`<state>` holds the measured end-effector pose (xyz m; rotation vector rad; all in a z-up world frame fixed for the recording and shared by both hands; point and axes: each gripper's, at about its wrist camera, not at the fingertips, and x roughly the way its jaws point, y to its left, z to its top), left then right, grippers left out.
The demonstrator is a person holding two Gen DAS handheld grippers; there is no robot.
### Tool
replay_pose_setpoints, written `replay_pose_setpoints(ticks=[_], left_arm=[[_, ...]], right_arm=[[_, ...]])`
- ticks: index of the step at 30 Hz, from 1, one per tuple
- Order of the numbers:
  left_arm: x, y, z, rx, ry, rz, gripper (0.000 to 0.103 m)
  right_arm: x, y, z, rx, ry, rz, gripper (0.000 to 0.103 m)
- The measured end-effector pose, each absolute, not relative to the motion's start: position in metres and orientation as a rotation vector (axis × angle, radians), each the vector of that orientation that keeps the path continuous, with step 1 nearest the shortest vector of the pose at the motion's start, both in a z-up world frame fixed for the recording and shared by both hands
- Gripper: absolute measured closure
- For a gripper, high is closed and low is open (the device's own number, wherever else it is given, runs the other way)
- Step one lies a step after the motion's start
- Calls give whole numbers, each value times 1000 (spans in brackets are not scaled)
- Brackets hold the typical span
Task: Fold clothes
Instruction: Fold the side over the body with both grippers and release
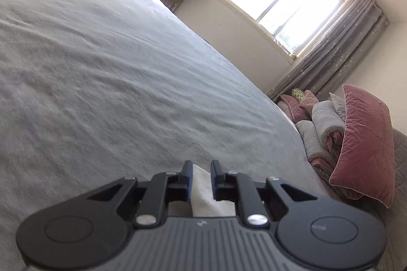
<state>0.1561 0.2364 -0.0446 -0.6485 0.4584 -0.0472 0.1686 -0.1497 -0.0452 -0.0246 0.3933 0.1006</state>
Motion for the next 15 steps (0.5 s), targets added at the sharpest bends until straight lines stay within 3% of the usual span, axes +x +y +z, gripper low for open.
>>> replay_pose_setpoints(ticks=[2,4,8,11,15], left_arm=[[158,224,-40,-579,476,-104,90],[161,212,-42,-496,513,-133,90],[162,195,-67,-284,588,-108,90],[156,195,-71,-238,576,-97,91],[138,194,-51,-238,467,-85,91]], right_arm=[[175,-147,-51,-35,451,113,100],[181,-144,-57,-56,517,109,92],[176,-150,-51,-34,517,76,85],[169,-156,-44,-7,498,79,78],[161,-154,-39,-2,495,143,77]])
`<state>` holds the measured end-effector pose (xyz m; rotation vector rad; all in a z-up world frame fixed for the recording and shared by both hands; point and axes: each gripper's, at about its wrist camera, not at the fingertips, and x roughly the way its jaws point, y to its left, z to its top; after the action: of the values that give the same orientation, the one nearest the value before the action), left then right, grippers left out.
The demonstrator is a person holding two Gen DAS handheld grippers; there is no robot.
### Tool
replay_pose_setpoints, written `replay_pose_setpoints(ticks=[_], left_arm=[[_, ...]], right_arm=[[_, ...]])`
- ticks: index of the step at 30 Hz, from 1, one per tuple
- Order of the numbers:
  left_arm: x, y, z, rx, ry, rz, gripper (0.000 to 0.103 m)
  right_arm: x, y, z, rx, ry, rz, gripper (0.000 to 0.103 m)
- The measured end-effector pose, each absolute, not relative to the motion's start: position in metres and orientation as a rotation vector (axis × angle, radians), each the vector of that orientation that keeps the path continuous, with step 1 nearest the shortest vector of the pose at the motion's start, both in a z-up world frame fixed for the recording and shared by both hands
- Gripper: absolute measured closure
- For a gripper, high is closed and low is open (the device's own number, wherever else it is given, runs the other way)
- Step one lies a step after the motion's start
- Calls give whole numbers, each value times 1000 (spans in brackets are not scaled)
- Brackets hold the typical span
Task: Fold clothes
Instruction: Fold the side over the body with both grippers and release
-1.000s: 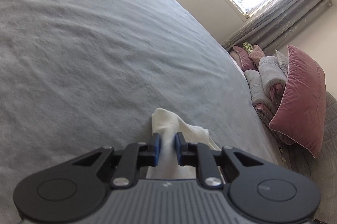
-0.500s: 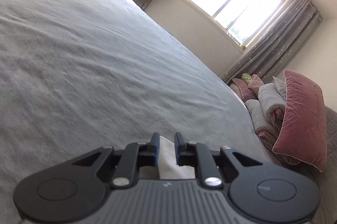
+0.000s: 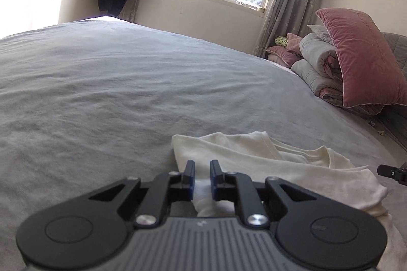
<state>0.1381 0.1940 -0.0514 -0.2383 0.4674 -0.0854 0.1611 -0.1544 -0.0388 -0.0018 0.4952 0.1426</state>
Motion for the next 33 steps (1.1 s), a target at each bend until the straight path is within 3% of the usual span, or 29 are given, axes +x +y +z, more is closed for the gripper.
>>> replay_pose_setpoints(ticks=[8,12,18,33], left_arm=[[135,177,-68,-96,552,-137,88],[134,172,-58,-71,578,-109,88],[109,170,-35,-171,603,-101,78],[12,154,-26,-212,751,-109,62]], right_arm=[[159,-141,-65,-135,591,173,79],[157,-156,-65,-72,635,142,68],[126,-173,-41,-7,626,139,61],[17,-171,-8,89,651,178,44]])
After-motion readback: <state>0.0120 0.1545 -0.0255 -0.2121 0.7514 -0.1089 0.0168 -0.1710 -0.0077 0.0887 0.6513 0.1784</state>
